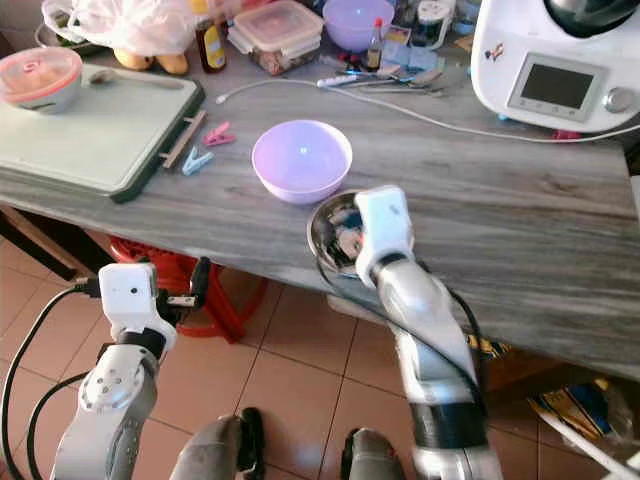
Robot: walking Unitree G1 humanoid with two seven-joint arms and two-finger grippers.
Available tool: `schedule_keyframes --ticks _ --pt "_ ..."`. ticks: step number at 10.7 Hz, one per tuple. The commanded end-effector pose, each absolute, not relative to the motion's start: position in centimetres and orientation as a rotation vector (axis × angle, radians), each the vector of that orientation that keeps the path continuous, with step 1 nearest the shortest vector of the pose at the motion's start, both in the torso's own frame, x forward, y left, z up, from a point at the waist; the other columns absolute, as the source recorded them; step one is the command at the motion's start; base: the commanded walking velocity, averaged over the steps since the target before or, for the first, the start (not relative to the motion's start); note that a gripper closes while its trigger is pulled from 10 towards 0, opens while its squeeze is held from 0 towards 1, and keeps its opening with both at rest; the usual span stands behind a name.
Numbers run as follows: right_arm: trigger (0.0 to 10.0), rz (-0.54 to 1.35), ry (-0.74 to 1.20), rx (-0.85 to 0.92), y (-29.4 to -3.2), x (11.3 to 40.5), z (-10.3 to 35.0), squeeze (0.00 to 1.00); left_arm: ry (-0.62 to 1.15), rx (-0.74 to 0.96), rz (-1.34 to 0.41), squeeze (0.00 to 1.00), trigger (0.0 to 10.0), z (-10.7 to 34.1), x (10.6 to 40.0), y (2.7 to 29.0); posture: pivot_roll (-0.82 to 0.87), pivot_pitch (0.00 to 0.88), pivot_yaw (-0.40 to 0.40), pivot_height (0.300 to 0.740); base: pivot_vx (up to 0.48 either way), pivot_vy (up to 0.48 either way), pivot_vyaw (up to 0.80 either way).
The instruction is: Setting the table
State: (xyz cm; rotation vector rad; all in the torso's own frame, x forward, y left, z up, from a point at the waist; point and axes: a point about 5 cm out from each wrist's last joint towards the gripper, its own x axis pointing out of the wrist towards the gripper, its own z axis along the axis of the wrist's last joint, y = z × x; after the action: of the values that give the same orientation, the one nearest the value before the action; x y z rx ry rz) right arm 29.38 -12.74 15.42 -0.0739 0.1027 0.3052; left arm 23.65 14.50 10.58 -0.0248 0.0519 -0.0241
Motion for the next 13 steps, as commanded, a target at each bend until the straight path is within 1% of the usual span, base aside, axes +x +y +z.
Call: schedule_keyframes --ticks 1,2,3,4,8,11,13 --pt "10.0 0.275 0.020 -0.076 -13.3 28.6 16.4 0.00 0.067 -0.026 -0.009 0.00 10.0 10.3 23.3 14.8 0.04 0.151 0.008 0.740 0.000 0.000 0.00" --pt "10.0 0.240 -0.005 -0.071 -13.7 28.1 16.3 0.00 0.068 -0.026 -0.011 0.00 10.0 10.2 23.3 14.7 0.04 0.149 0.007 0.740 0.000 0.000 0.00" --pt "10.0 0.215 -0.050 -0.068 -13.9 27.6 16.5 0.00 0.069 -0.025 -0.012 0.00 10.0 10.2 23.3 14.8 0.04 0.147 0.008 0.740 -0.251 0.000 0.00" --pt "10.0 0.204 -0.046 -0.077 -13.8 27.3 16.1 0.00 0.065 -0.025 -0.012 0.00 10.0 10.3 23.4 14.8 0.04 0.140 0.010 0.740 -0.277 0.000 0.00" --pt "10.0 0.199 -0.068 -0.095 -14.0 27.4 15.7 0.00 0.058 -0.034 -0.004 0.00 10.0 10.4 23.4 14.7 0.04 0.131 0.010 0.740 -0.307 0.000 -0.64" --pt "10.0 0.193 -0.071 -0.094 -14.1 27.5 15.5 0.00 0.053 -0.036 0.000 0.00 10.0 10.5 23.5 14.8 0.05 0.124 0.008 0.740 -0.320 0.000 0.00" --pt "10.0 0.174 -0.074 -0.114 -14.7 27.2 15.0 0.00 0.066 -0.043 0.028 0.00 10.0 10.2 22.7 15.5 0.04 0.113 0.015 0.740 -0.322 0.000 0.00"
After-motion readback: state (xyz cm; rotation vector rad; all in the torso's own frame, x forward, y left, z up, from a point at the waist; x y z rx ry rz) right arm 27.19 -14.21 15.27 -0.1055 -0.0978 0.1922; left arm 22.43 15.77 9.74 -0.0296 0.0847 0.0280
